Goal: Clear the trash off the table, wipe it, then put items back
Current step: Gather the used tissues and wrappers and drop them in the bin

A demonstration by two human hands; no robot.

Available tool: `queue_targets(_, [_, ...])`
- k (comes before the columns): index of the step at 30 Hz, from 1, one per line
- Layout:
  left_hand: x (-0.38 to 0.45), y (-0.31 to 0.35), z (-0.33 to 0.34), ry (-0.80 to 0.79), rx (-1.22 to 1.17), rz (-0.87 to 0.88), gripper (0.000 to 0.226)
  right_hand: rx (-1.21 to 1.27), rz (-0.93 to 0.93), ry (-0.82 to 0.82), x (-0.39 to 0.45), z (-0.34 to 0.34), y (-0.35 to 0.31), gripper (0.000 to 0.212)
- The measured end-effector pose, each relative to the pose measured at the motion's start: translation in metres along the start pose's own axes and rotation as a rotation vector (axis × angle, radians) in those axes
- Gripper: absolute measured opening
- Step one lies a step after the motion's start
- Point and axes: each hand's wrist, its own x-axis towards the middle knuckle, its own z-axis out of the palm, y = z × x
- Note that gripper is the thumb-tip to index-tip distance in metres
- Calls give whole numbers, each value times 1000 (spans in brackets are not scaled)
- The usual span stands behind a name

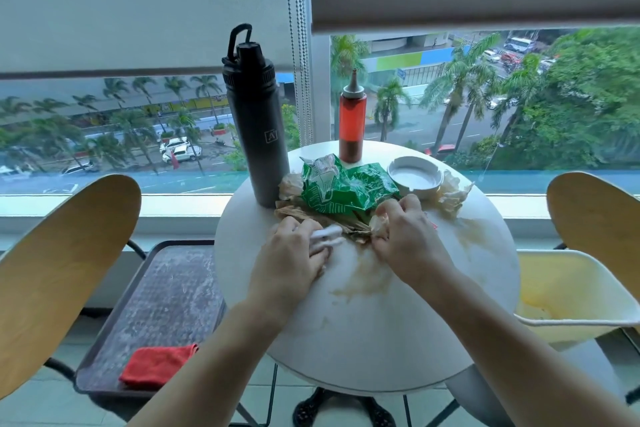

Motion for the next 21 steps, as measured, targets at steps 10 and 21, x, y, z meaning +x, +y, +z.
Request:
queue_targets(10, [-5, 2, -2, 66, 63, 14, 16, -100, 18, -75, -3, -3, 1, 27])
queue_targets(21, [9, 1, -1, 24, 61, 109, 22, -156, -3, -88, -7, -4, 5, 17])
